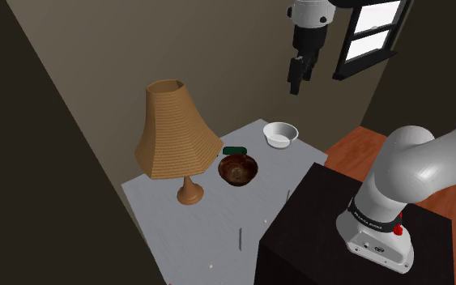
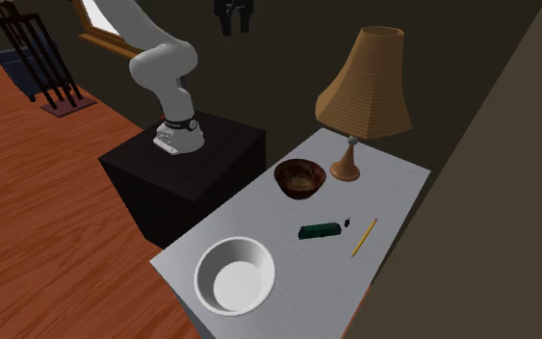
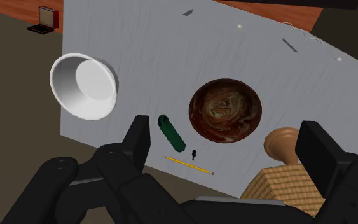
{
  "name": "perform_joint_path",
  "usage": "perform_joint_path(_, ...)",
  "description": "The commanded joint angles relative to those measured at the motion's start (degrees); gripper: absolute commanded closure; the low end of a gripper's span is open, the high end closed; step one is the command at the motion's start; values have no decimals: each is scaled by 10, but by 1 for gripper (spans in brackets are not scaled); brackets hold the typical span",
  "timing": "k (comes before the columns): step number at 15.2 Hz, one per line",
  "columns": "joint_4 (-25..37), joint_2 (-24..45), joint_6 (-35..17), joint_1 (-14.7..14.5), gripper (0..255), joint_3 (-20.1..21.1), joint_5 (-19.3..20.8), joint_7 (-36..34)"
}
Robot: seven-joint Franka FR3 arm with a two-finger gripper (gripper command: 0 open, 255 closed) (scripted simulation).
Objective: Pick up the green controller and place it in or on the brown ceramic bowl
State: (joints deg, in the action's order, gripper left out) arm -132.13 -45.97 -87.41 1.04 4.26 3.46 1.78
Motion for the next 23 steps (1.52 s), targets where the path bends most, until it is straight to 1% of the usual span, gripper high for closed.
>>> perform_joint_path(1, 0, 0, 0, 0, 0, 0, 0, 0)
perform_joint_path(7, -56, 58, -116, 3, 0, -35, 17, 44)
perform_joint_path(12, -80, 130, -213, 6, 0, -63, 28, 79)
perform_joint_path(17, -83, 220, -307, 8, 0, -89, 32, 116)
perform_joint_path(23, -58, 346, -408, 8, 0, -115, 22, 165)
